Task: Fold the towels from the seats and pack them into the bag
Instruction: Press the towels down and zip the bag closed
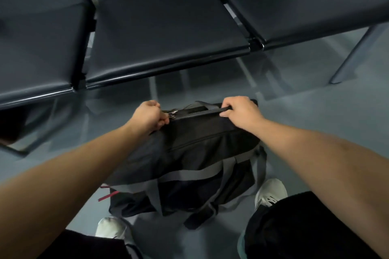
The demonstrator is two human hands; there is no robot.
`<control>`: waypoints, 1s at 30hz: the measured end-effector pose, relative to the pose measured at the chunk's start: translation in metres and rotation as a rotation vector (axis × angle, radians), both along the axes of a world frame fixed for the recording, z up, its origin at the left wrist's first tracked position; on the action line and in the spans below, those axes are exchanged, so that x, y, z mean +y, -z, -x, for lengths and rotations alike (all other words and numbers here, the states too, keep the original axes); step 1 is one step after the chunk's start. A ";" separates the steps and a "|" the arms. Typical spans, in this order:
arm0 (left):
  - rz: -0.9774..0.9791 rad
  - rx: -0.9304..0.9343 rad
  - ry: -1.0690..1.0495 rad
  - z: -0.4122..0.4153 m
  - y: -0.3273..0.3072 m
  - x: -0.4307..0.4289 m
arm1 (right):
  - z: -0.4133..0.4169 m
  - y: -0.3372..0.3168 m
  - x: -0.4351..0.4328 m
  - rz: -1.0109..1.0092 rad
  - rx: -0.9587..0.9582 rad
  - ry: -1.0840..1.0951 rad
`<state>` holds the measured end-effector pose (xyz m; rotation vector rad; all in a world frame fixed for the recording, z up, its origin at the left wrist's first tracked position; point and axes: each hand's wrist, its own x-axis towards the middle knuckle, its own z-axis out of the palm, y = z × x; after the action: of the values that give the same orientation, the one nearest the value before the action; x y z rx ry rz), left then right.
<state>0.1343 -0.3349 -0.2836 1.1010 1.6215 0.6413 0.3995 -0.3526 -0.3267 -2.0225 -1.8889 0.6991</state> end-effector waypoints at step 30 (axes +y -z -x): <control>-0.035 0.112 -0.346 0.208 -0.007 -0.040 | 0.187 -0.041 -0.006 -0.290 -0.074 -0.319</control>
<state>-0.0742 -0.3747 -0.2762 0.9004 1.9251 0.8474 0.2122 -0.3582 -0.2853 -1.6098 -2.2361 0.3934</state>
